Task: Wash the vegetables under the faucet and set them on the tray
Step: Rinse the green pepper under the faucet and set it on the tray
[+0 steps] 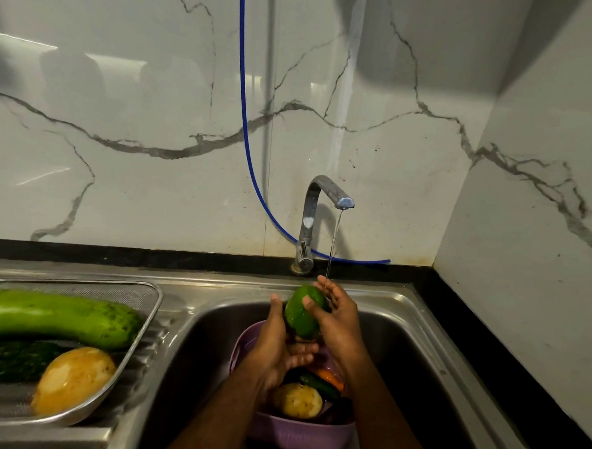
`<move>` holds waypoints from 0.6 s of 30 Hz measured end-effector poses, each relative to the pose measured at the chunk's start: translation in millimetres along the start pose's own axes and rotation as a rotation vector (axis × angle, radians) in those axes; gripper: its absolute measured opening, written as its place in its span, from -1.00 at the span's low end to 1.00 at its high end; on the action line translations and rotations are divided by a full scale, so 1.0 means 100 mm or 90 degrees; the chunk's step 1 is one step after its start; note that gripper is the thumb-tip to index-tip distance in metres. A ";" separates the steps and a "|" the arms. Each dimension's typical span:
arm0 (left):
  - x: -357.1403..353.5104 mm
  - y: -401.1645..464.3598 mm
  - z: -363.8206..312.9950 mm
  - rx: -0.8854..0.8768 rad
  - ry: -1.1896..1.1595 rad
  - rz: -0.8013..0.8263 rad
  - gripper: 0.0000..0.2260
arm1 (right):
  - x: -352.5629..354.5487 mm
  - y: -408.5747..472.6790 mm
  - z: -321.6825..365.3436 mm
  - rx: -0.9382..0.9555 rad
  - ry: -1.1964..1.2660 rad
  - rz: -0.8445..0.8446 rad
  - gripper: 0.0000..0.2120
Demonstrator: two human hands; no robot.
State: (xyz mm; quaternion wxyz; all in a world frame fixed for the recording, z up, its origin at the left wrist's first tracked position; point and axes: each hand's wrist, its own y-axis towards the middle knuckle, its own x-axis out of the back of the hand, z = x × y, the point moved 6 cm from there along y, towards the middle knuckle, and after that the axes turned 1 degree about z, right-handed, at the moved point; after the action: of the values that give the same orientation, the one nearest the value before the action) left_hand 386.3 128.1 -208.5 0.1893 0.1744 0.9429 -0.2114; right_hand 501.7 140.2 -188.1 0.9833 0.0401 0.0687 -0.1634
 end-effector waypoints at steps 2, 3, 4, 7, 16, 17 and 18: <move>-0.04 -0.03 -0.04 -0.038 -0.008 0.026 -0.54 | -0.03 -0.02 -0.01 0.006 -0.022 0.026 -0.59; -0.06 -0.04 -0.07 -0.060 -0.012 0.028 -0.60 | -0.05 -0.03 0.00 0.011 -0.039 0.039 -0.63; -0.07 -0.05 -0.08 -0.080 -0.015 0.030 -0.64 | -0.07 -0.05 0.02 0.017 -0.058 0.055 -0.68; -0.11 -0.06 -0.11 -0.114 -0.017 0.050 -0.68 | -0.12 -0.06 0.09 0.006 -0.073 0.069 -0.80; -0.02 -0.05 -0.21 -0.239 0.180 -0.022 -0.70 | -0.17 -0.02 0.02 -0.093 -0.062 -0.073 -0.72; -0.01 -0.02 -0.19 -0.235 0.176 -0.029 -0.71 | -0.16 -0.02 0.00 -0.117 -0.053 -0.070 -0.69; 0.01 0.01 -0.17 -0.224 0.165 -0.039 -0.73 | -0.16 -0.04 -0.02 -0.141 -0.027 -0.042 -0.69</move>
State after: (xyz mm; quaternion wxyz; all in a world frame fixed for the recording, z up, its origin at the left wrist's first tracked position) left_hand 380.4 137.1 -194.6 0.0875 0.1354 0.9866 -0.0253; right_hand 485.1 141.6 -187.9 0.9771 -0.0746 0.0669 -0.1879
